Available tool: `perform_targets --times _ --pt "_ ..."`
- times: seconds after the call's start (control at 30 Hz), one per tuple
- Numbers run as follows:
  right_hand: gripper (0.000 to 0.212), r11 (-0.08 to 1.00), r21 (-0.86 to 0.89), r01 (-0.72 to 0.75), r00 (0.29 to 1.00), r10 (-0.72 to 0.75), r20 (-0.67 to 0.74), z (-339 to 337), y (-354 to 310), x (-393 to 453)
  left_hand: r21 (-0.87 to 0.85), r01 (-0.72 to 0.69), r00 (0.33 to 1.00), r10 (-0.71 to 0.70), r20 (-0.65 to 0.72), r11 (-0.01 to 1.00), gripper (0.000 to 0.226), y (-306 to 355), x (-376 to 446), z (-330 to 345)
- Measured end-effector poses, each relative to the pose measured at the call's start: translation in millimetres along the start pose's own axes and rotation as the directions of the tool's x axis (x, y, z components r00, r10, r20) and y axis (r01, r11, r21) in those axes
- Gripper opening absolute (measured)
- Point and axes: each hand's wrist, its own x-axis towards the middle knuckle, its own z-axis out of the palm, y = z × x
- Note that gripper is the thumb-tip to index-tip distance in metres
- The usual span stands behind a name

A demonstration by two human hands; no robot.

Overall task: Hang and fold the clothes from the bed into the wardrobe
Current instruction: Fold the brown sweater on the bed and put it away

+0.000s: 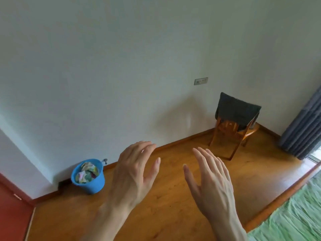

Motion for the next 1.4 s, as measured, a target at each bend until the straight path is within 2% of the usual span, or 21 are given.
perform_targets --times 0.17,0.37,0.53,0.77,0.93,1.13,1.4 --pt "0.061 0.990 -0.059 -0.125 0.992 0.123 -0.038 34.4 22.4 64.5 -0.038 -0.111 0.994 0.112 0.012 0.993 0.048 -27.1 81.5 53.2" --pt "0.061 0.951 -0.166 -0.259 0.966 0.253 -0.060 59.2 64.7 118.4 -0.159 -0.163 0.983 0.174 0.061 0.974 0.052 -44.1 157.9 126.1" --pt "0.063 0.887 -0.256 -0.385 0.923 0.377 -0.081 79.7 109.7 163.1 -0.268 -0.229 0.957 0.267 0.112 0.936 0.053 -48.3 231.8 209.8" --pt "0.060 0.784 -0.322 -0.530 0.848 0.498 -0.183 107.6 167.8 248.9 -0.425 -0.327 0.903 0.412 0.124 0.844 0.054 -47.0 348.9 320.1" --pt "0.061 0.711 -0.367 -0.600 0.799 0.551 -0.240 112.0 201.0 291.4 -0.511 -0.371 0.867 0.486 0.109 0.776 0.059 -22.3 415.2 374.3" --pt "0.060 0.612 -0.360 -0.704 0.710 0.627 -0.322 109.3 250.6 321.1 -0.608 -0.406 0.811 0.576 0.105 0.682 0.056 26.9 467.5 437.5" --pt "0.060 0.549 -0.356 -0.756 0.654 0.636 -0.410 98.8 381.0 358.1 -0.631 -0.458 0.757 0.647 0.093 0.627 0.055 126.0 530.4 547.2"
